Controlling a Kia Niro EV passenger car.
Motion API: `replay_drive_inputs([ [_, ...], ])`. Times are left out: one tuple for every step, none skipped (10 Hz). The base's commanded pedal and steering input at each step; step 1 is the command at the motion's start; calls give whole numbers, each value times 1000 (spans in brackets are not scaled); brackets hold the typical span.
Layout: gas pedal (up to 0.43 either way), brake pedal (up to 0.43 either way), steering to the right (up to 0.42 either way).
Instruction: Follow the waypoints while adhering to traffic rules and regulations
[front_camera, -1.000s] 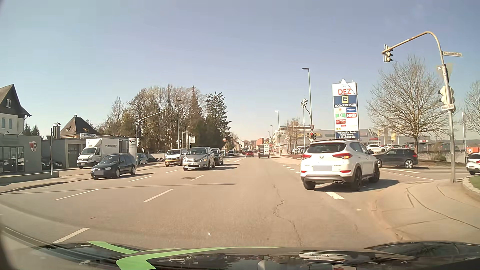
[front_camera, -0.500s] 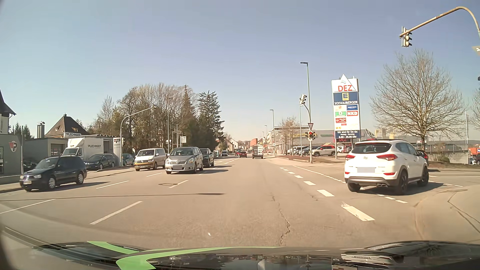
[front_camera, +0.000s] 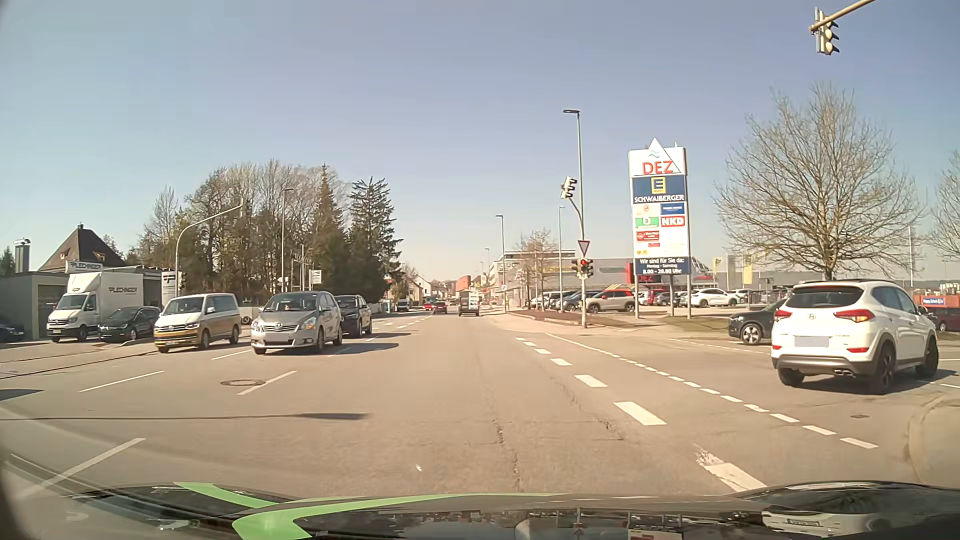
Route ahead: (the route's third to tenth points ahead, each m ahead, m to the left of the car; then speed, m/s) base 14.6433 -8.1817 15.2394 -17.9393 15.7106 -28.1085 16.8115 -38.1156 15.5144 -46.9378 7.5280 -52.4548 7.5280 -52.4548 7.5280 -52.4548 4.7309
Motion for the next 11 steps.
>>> replay_drive_inputs([
  [0, 0, 245],
  [0, 0, 275],
  [0, 0, 307],
  [67, 0, 326],
  [79, 0, 353],
  [79, 0, 388],
  [79, 0, 416],
  [79, 0, 454],
  [79, 0, 476],
  [79, 0, 489],
  [79, 0, 493],
])
